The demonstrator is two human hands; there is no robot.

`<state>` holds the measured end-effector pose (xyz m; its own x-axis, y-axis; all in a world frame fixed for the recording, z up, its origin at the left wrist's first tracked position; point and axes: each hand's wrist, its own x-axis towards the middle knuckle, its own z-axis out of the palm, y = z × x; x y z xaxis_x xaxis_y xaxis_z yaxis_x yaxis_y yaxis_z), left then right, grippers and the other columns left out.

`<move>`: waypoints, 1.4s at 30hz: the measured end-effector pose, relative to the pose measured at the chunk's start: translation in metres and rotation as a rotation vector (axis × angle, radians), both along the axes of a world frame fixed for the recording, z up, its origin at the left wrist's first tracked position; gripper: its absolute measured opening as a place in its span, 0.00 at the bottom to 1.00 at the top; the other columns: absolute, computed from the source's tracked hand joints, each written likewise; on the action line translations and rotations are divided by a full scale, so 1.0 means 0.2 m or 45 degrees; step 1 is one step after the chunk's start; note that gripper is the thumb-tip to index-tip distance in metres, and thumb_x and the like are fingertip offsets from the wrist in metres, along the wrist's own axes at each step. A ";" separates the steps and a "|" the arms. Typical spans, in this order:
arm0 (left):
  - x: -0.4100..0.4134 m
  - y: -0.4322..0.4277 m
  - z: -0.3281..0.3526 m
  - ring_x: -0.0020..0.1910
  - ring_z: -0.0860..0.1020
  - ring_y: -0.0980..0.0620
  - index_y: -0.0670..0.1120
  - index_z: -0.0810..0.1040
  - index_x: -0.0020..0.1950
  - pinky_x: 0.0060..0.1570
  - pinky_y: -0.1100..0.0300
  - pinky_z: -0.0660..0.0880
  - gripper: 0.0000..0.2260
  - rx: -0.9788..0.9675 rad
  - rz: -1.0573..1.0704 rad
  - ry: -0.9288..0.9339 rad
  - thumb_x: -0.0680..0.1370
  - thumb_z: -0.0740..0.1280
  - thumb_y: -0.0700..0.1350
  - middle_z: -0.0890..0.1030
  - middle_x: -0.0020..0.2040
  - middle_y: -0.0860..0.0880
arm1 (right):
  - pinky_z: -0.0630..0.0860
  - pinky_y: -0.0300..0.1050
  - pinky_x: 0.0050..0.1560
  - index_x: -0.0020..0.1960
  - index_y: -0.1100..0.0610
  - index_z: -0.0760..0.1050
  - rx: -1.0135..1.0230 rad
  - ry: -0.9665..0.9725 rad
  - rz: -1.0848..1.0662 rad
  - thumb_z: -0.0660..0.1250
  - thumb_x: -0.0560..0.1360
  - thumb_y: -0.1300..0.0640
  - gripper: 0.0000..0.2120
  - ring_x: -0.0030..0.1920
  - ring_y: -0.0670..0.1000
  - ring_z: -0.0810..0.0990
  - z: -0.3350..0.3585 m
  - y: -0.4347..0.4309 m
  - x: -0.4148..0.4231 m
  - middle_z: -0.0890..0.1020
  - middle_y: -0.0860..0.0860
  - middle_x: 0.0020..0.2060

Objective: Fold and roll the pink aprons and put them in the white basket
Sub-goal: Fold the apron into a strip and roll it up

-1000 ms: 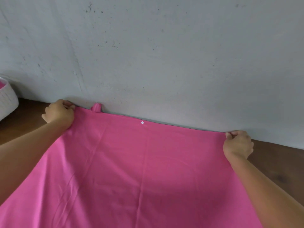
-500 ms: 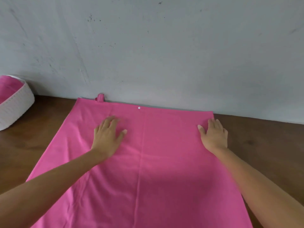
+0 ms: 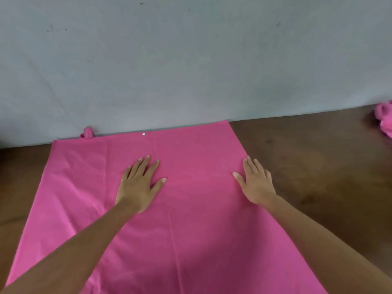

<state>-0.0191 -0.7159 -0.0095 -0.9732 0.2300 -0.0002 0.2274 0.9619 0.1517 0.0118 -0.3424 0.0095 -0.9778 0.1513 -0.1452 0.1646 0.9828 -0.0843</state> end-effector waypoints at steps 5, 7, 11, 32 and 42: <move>0.00 -0.01 0.00 0.82 0.46 0.49 0.56 0.50 0.83 0.80 0.46 0.47 0.34 -0.005 -0.024 0.014 0.80 0.41 0.70 0.49 0.84 0.50 | 0.48 0.55 0.78 0.83 0.53 0.44 0.014 -0.060 -0.039 0.41 0.81 0.34 0.36 0.81 0.48 0.41 0.01 0.02 0.35 0.45 0.45 0.82; -0.01 -0.01 0.00 0.82 0.47 0.48 0.56 0.51 0.83 0.80 0.45 0.48 0.34 -0.003 -0.037 0.017 0.80 0.41 0.70 0.49 0.84 0.50 | 0.47 0.54 0.78 0.83 0.52 0.42 0.005 -0.080 -0.089 0.37 0.78 0.33 0.38 0.81 0.47 0.40 0.02 0.03 0.51 0.43 0.44 0.82; 0.00 0.00 0.01 0.82 0.47 0.47 0.55 0.50 0.83 0.80 0.44 0.48 0.34 0.006 -0.046 0.005 0.80 0.41 0.69 0.49 0.84 0.49 | 0.48 0.53 0.78 0.83 0.51 0.41 0.028 -0.086 -0.183 0.34 0.77 0.32 0.39 0.81 0.46 0.40 0.02 0.03 0.82 0.43 0.42 0.81; 0.00 -0.01 0.02 0.82 0.50 0.41 0.52 0.52 0.83 0.78 0.38 0.49 0.34 -0.009 -0.112 -0.013 0.82 0.42 0.67 0.51 0.83 0.44 | 0.53 0.59 0.78 0.81 0.45 0.37 0.020 -0.018 -0.542 0.23 0.70 0.24 0.45 0.81 0.49 0.45 -0.02 -0.05 1.80 0.45 0.43 0.82; 0.06 0.21 0.09 0.75 0.63 0.37 0.46 0.67 0.77 0.73 0.39 0.61 0.27 0.011 -0.332 0.095 0.81 0.61 0.59 0.65 0.78 0.40 | 0.55 0.58 0.77 0.83 0.48 0.47 -0.219 0.156 -0.598 0.43 0.79 0.29 0.38 0.81 0.50 0.50 -0.08 -0.06 1.80 0.50 0.45 0.82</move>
